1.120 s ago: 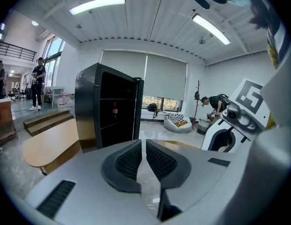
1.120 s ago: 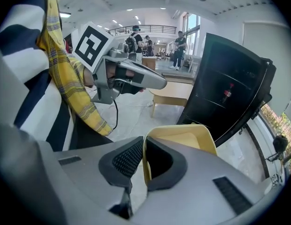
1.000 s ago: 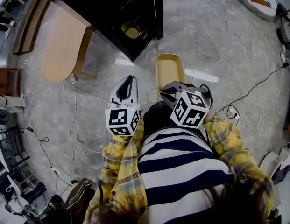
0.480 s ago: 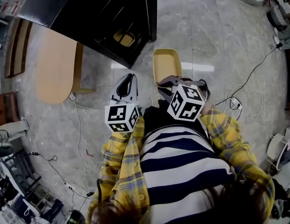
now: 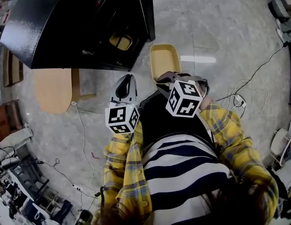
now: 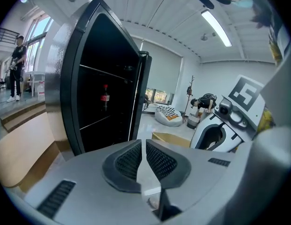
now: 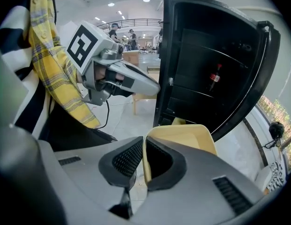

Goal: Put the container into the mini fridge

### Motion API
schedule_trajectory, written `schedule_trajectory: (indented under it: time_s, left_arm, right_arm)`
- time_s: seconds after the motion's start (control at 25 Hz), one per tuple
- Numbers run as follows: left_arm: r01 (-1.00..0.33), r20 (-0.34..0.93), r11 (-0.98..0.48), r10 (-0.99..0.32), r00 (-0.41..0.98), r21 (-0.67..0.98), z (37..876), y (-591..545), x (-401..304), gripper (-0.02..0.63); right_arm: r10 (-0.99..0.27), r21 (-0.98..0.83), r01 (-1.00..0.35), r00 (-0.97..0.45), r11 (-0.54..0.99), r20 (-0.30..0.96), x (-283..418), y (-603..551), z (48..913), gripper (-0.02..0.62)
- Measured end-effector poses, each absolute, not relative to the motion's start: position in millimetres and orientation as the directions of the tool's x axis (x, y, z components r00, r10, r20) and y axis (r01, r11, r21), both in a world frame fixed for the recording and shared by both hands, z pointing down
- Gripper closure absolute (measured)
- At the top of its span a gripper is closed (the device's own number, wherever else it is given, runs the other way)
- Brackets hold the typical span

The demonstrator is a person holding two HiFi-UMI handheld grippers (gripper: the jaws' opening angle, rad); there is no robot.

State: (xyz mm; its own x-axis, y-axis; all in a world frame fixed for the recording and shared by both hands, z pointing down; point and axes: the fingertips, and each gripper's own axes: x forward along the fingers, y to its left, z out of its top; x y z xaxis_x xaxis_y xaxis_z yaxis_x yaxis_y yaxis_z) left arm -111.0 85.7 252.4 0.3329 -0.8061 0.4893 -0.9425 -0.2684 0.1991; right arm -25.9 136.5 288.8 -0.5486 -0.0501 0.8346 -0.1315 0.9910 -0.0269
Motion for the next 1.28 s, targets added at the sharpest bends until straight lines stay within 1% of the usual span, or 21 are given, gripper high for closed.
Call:
schedule_trajectory:
  time_s: [0.32,0.6,0.76,0.92,1.04,1.28]
  left_arm:
    - [-0.960,0.490,-0.192,-0.829,0.271,0.205,271.9,55.3,-103.4,0.566]
    - [-0.965,0.486,-0.088,-0.850,0.201,0.245,306.8,30.3,-103.6,0.566]
    - [-0.963,0.493,-0.026,-0.855,0.160,0.267,323.4,22.0,-109.9,0.566]
    - [-0.961,0.471,-0.008,-0.871,0.142,0.275,334.2,7.8,-115.5,0.568]
    - [-0.968,0.476,-0.007,-0.870,0.129,0.250,343.5,1.3,-119.1,0.574]
    - [-0.974,0.482,0.035,-0.872,0.079,0.222,364.5,-12.3,-127.8,0.583]
  right_arm:
    - [-0.008,-0.035,-0.066,-0.561,0.997,0.828,-28.0,90.6,314.9,0.554]
    - [0.007,-0.008,0.001,-0.548,1.000,0.836,-28.7,56.3,351.2,0.554]
    - [0.050,-0.021,0.059,-0.543,0.998,0.838,-33.8,47.4,370.8,0.554]
    - [0.071,-0.002,0.128,-0.538,0.992,0.840,-43.6,36.1,389.0,0.554]
    - [0.082,0.011,0.168,-0.540,0.986,0.838,-54.6,28.4,400.2,0.554]
    - [0.075,0.064,0.226,-0.555,0.972,0.828,-75.7,5.1,418.1,0.554]
